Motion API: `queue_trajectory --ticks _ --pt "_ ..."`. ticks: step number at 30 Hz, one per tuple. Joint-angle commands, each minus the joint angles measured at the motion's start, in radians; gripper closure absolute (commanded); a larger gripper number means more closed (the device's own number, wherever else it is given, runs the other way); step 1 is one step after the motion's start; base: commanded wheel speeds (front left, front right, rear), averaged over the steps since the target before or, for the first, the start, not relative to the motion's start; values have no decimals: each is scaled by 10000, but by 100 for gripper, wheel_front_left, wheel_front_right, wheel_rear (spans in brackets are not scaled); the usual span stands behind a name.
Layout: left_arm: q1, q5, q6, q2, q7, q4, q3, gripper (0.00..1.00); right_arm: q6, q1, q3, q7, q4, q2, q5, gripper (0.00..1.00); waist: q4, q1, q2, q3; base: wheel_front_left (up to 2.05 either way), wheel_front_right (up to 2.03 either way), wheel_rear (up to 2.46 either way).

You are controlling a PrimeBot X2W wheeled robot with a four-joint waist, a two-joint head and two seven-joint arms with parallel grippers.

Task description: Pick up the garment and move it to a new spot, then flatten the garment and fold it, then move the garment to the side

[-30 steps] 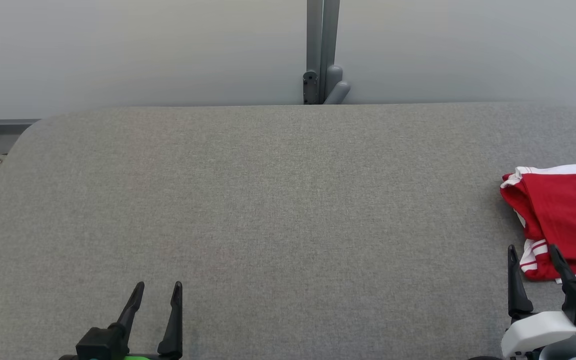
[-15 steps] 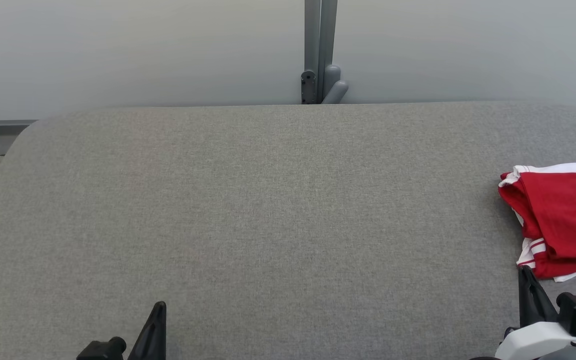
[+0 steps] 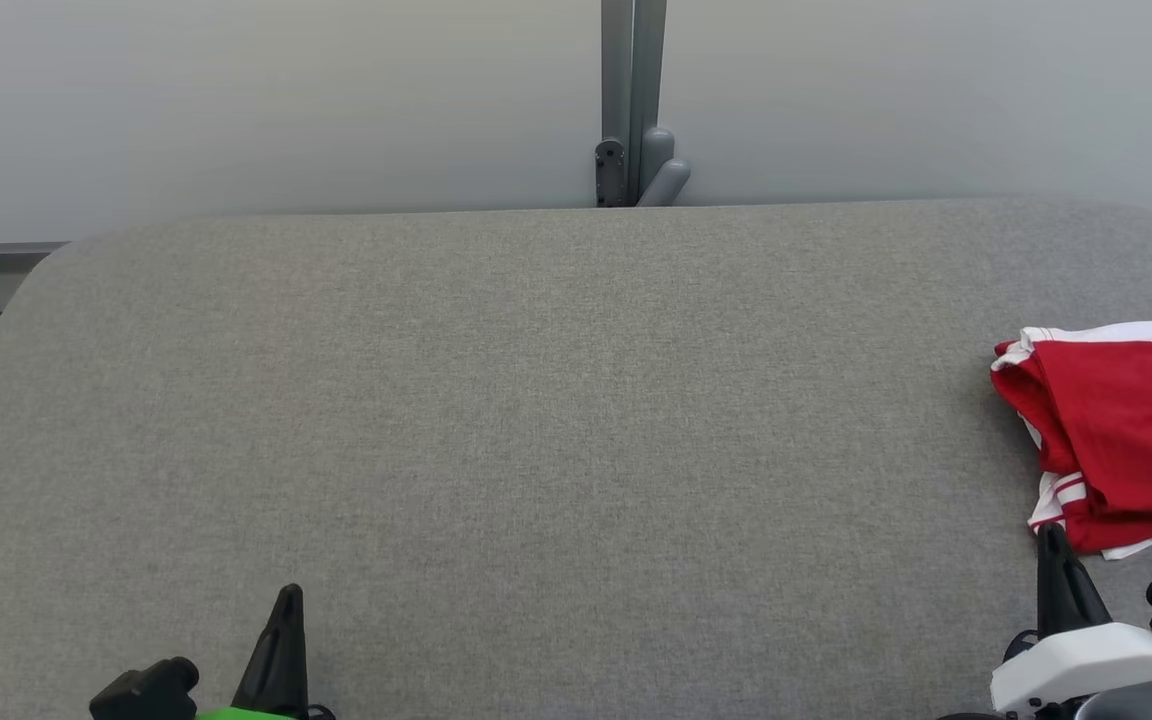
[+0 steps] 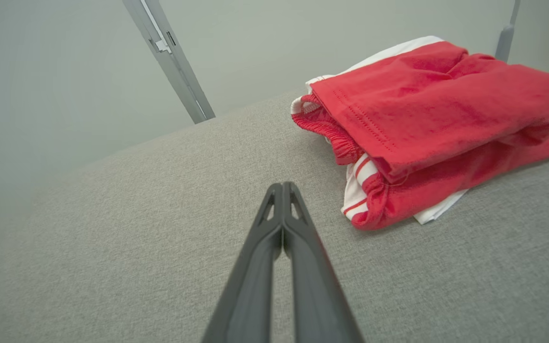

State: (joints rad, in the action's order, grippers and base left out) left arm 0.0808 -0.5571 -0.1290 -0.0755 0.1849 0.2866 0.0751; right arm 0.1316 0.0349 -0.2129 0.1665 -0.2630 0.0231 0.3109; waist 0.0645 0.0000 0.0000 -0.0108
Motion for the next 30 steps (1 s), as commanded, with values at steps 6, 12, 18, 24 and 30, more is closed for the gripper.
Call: queue_trajectory --ticks 6,12,18,24,30 --pt "-455 -1096 -5 -53 -233 -190 -152 100 -3 -359 90 -267 202 135 1313 100 -35 0 0 8 0 0 0" --pt "-592 -1989 -7 -53 -441 -222 -259 100 -4 -453 154 -509 214 150 2375 100 -71 0 0 16 0 0 0" --pt "-723 -2810 -8 -49 -640 -248 -357 100 -5 -549 212 -734 225 165 3364 100 -108 0 0 24 0 0 0" --pt "-851 -3591 -10 -41 -832 -269 -458 100 -6 -631 265 -949 229 178 4296 100 -144 0 0 32 0 0 0" --pt "-958 -4319 -11 -31 -1019 -285 -560 100 -6 -719 317 -1153 236 189 5167 100 -180 0 0 40 0 0 0"
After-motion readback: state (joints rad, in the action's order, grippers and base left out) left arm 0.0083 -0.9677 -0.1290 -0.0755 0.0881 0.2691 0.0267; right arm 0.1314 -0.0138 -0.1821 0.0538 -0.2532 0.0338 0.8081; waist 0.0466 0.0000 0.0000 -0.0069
